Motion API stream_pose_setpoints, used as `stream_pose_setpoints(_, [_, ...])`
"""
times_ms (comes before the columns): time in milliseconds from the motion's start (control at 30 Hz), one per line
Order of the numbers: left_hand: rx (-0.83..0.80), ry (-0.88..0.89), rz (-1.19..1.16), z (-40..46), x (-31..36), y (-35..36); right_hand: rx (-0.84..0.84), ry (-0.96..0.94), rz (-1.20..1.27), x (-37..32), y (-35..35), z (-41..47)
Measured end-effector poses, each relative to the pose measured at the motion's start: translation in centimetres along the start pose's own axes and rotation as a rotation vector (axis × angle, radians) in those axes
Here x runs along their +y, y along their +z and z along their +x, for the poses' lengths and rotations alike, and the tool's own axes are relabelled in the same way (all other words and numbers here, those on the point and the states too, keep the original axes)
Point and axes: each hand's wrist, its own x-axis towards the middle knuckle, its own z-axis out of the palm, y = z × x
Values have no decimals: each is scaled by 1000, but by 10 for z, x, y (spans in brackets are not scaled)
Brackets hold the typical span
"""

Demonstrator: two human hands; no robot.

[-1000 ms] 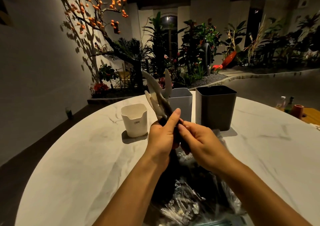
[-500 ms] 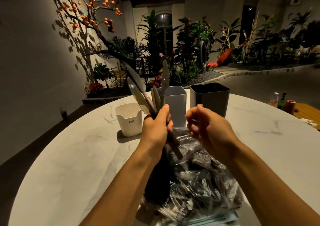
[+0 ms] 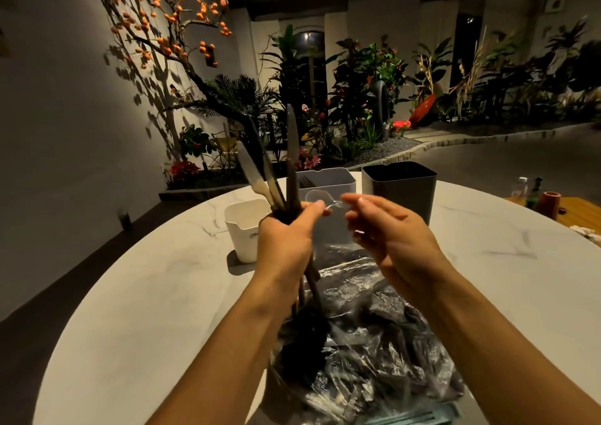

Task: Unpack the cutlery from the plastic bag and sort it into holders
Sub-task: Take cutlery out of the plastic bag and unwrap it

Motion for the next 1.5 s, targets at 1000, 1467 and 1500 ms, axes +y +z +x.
stream_pose_setpoints(1000, [40,-22,280,117,20,-113,-70,-375,-1068,33,128,159])
stream_pose_setpoints(1467, [-68,24,196,144,-17,-119,-254,-286,-1381,94,133,196])
stream_pose_setpoints(1500, [-78,23,186,144,-19,-118,-259,-285,-1367,96,131,197])
